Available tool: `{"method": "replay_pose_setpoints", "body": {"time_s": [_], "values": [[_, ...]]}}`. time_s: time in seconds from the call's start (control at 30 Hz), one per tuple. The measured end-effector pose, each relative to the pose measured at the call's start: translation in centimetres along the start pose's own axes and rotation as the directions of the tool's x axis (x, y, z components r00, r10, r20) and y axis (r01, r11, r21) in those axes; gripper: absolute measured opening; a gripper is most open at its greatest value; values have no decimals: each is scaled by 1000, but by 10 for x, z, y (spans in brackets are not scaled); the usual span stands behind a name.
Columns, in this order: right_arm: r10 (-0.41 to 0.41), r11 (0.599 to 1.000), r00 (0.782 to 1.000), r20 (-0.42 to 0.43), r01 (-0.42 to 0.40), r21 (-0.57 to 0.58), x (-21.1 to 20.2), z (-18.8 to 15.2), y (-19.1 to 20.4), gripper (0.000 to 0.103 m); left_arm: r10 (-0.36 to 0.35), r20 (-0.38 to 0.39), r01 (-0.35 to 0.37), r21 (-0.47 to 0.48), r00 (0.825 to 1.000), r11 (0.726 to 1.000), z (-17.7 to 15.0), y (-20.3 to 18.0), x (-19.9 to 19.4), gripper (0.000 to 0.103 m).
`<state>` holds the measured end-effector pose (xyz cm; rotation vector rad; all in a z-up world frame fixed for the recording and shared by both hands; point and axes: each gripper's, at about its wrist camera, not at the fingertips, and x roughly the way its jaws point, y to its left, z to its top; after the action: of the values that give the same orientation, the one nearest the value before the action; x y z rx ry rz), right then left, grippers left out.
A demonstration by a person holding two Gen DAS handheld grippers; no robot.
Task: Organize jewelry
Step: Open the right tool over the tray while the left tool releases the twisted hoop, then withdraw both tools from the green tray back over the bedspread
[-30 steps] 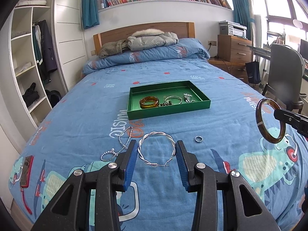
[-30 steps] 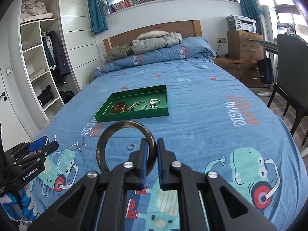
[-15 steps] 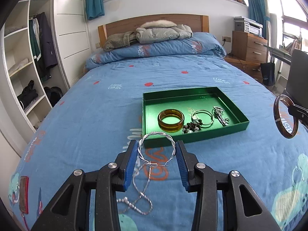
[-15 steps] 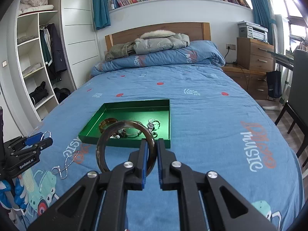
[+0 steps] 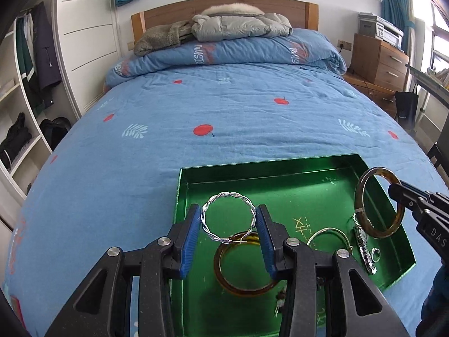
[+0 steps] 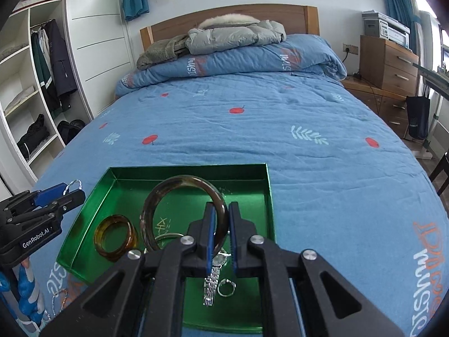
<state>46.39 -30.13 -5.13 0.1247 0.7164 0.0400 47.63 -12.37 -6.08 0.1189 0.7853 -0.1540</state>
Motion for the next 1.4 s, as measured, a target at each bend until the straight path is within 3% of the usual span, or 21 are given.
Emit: {"method": "replay_pose_setpoints", "body": {"time_s": [0.3, 0.5, 0.67, 0.77, 0.97, 1.07, 1.2, 1.4], "values": [[-77, 997, 981, -177, 78, 3, 64, -10, -8, 8, 23, -138, -29, -45, 990, 999, 3, 5, 60, 40], [-100, 995, 973, -209, 95, -32, 72, -14, -5, 9, 13, -192, -27, -69, 981, 997, 1, 9, 71, 40], [-97, 995, 968, -230, 90, -40, 69, -18, -2, 12, -26, -273, 0, -95, 962, 995, -6, 14, 76, 41], [-75, 997, 977, -201, 69, -35, 53, -22, -2, 25, -50, -270, 19, -119, 962, 993, -11, 20, 67, 45], [-70, 997, 991, -114, 65, -42, -15, -24, 0, 30, -97, -202, 64, -162, 975, 985, -13, 38, 9, 52], [-71, 996, 996, -61, 67, -56, -63, -26, 3, 30, -60, -140, 42, -125, 988, 991, -20, 43, -41, 52], [-59, 996, 998, 20, 60, -61, -133, -37, 9, 31, 44, -67, -50, -83, 997, 995, -42, 49, -110, 54], [-32, 996, 993, 112, 41, -77, -223, -78, 28, 31, 63, 14, -61, -106, 998, 992, -100, 57, -199, 59]]}}
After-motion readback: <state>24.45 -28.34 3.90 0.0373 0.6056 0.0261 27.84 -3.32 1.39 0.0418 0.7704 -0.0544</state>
